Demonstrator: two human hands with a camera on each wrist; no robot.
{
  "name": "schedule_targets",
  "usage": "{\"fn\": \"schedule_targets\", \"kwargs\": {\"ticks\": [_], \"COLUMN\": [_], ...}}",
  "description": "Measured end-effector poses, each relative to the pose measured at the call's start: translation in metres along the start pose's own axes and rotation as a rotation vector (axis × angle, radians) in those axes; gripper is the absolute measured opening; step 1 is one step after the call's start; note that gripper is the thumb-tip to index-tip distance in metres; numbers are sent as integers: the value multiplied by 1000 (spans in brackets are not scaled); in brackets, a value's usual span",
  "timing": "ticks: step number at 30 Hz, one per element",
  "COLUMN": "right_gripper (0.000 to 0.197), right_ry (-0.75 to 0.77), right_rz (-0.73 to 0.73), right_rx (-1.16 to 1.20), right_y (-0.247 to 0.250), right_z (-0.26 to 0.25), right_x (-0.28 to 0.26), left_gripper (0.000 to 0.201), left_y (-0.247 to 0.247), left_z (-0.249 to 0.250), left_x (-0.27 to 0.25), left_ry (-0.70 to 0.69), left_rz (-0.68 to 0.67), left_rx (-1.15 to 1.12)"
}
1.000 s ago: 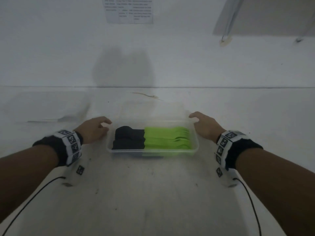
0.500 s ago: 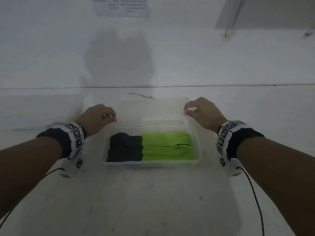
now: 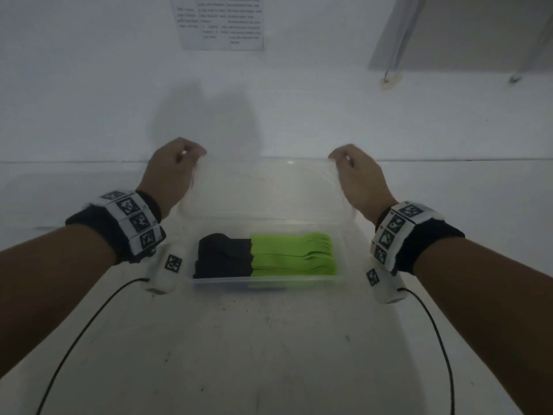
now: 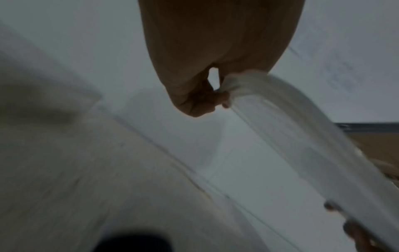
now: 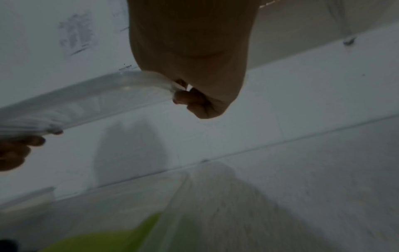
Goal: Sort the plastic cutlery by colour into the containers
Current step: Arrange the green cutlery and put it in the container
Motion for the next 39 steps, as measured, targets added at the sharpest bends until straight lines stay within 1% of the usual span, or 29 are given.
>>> {"fn": "schedule_targets", "kwargs": {"ticks": [2,3,5,7,8,10,12,14,18,21,26,30,33,36,39], "right_gripper": [27,32,36,37,37,35,32,32,37,36,40,40,39,40,42], "right_ry": [-110,-133,-142,-202,-248,-277,-250,-244,-257,-311,-339,-345,-348,-336,-360], "right_rz": [-147,-195,-222,-207,-210,-227,-228,-211,-215,-224,-162,-152,-151,-157,-163], "right_rx": [-75,-130,-232,-284,-276,-191,-156,-166,-208,-219,-223,-208,-233,-242,-242], "right_y": [-11,-17,-27,-34,-36,-41,-42,-41,-46,-53,-53,-55,-55,-55,-54], "right_z": [10,16,26,34,38,39,38,38,37,36,35,35,35,32,30], "right_x": [-21,-32,-52,-68,-76,-87,-94,-97,-98,-99,-108,-108,-105,-105,-107], "left_gripper": [33,38,44,50,51,49,42,39,39,40,44,43,44,46,45], "left_y": [-9,-14,-23,-27,-28,-29,-32,-31,-22,-18,-22,-24,-25,-26,-27], "left_z": [-19,-30,-48,-66,-70,-75,-72,-70,-63,-63,-59,-58,-62,-63,-62], "left_x": [-16,-26,-45,-58,-63,-72,-82,-90,-94,-95,-99,-98,-98,-95,-96], "left_ry": [105,131,144,129,148,171,148,121,130,108,105,93,109,123,115], "left_rz": [-96,-146,-215,-218,-213,-222,-240,-223,-196,-181,-149,-130,-112,-128,-138], "left_rx": [58,120,284,487,519,419,362,378,371,371,362,397,398,436,480]}}
Point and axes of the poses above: each hand's wrist, its own x-axis towards the middle knuckle, its own y-axis out of the back of the hand, z = x × y, the point moved 4 cm from there along x, towards the middle knuckle, and after that the axes turned 5 degrees about y, right-handed, at the moved point
